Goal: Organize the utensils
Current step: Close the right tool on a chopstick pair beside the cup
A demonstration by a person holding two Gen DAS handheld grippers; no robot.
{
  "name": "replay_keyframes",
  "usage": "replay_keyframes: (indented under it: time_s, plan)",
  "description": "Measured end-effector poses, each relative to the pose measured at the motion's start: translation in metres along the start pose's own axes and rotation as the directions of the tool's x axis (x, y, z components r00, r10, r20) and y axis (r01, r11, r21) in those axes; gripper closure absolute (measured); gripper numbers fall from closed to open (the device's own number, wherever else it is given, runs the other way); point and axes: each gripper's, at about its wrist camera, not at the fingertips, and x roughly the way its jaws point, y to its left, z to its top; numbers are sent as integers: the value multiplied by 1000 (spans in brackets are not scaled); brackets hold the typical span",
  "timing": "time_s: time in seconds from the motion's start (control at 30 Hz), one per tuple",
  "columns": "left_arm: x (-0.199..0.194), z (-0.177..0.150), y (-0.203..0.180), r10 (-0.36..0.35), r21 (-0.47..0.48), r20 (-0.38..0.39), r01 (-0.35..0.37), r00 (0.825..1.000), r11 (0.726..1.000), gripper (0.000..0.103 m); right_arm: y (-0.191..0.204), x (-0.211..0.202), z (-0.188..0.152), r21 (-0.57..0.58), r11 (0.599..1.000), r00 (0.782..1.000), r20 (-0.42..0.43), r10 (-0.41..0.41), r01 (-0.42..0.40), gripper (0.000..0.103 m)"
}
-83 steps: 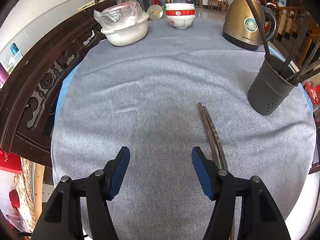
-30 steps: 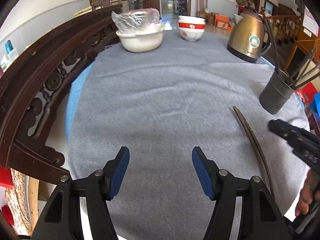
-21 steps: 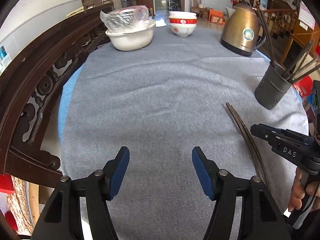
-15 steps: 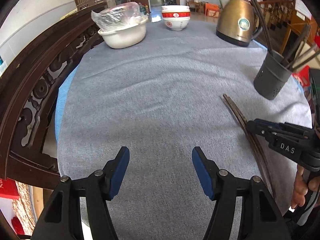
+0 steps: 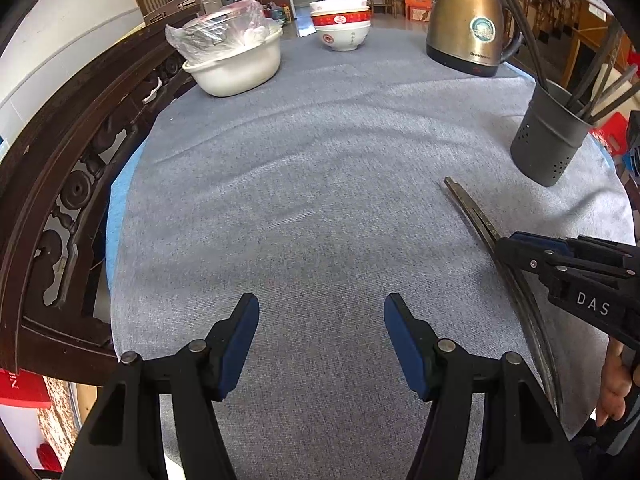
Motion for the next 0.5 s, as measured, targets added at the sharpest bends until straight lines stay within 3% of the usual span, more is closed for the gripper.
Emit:
replay_keyframes:
  time_s: [0.5]
  plan:
    - [11,0,-27,-19,127,-48,25,999,992,37,-9,4,3,16,999,999,-23,49,-49,81]
